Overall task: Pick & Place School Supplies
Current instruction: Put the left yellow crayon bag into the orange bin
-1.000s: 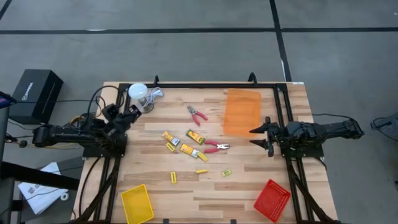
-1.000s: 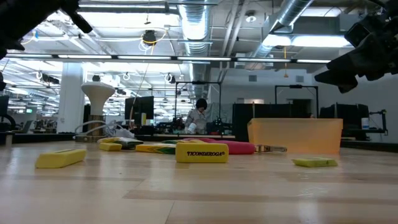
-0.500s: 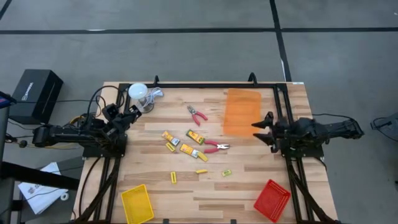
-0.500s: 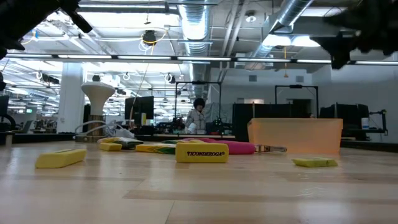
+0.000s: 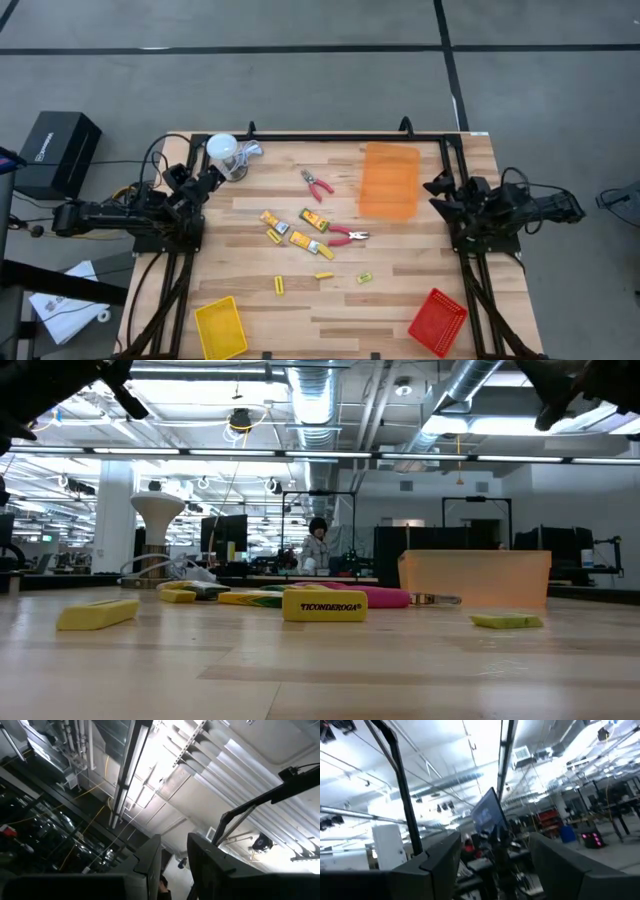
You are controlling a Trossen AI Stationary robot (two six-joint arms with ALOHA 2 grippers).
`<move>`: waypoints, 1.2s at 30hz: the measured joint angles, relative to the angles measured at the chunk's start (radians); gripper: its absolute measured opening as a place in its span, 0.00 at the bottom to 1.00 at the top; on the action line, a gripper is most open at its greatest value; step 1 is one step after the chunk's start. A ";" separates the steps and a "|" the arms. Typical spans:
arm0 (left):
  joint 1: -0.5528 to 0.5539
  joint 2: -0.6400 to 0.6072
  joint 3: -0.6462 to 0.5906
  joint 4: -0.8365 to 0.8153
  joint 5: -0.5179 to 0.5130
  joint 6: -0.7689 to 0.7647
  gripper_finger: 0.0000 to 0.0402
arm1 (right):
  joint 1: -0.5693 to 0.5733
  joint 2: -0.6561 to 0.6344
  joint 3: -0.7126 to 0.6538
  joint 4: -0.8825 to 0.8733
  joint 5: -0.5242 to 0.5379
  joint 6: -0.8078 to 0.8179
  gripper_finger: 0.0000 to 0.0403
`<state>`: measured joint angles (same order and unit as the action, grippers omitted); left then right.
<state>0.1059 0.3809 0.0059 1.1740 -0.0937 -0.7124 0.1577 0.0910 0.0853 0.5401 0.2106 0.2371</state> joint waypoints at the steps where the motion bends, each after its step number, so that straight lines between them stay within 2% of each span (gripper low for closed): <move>1: 0.000 0.000 0.000 0.000 0.000 0.000 0.22 | 0.000 0.000 0.000 0.006 0.000 0.000 0.56; 4: 0.000 0.006 0.000 0.000 -0.003 0.000 0.22 | 0.000 0.000 0.000 0.031 0.000 0.017 0.56; 6: 0.000 0.019 0.000 -0.005 -0.027 -0.001 0.22 | -0.001 0.000 0.000 0.046 0.020 0.098 0.56; 9: 0.000 0.050 0.000 0.000 -0.058 -0.018 0.22 | -0.003 0.000 0.002 0.077 0.171 0.272 0.56; 11: 0.000 0.079 0.000 -0.005 -0.076 -0.028 0.22 | -0.005 0.000 0.001 0.079 0.283 0.291 0.56; 14: 0.000 0.148 0.000 -0.012 -0.078 -0.030 0.22 | -0.011 0.000 0.001 0.084 0.313 0.290 0.56; 16: 0.000 0.208 0.019 -0.088 -0.069 -0.045 0.22 | -0.022 0.001 0.007 0.085 0.316 0.295 0.56; 19: 0.000 0.310 0.102 -0.324 0.019 -0.046 0.22 | -0.036 0.025 0.038 0.089 0.315 0.301 0.56; 21: 0.000 0.395 0.179 -0.511 0.104 -0.004 0.22 | -0.043 0.044 0.062 0.082 0.315 0.272 0.56; 23: 0.000 0.485 0.243 -0.631 0.168 0.060 0.22 | -0.045 0.063 0.099 0.088 0.315 0.241 0.56; 30: 0.007 0.766 0.395 -0.646 0.357 0.204 0.24 | -0.045 0.146 0.190 0.065 0.315 0.174 0.56; 34: 0.008 0.868 0.443 -0.649 0.449 0.251 0.30 | -0.049 0.182 0.220 0.039 0.319 0.174 0.56; 36: 0.008 0.899 0.455 -0.663 0.459 0.275 0.35 | -0.050 0.197 0.227 0.035 0.319 0.174 0.56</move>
<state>0.1135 1.2796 0.4609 0.5108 0.3649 -0.4376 0.1081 0.2878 0.3122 0.5752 0.5294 0.4112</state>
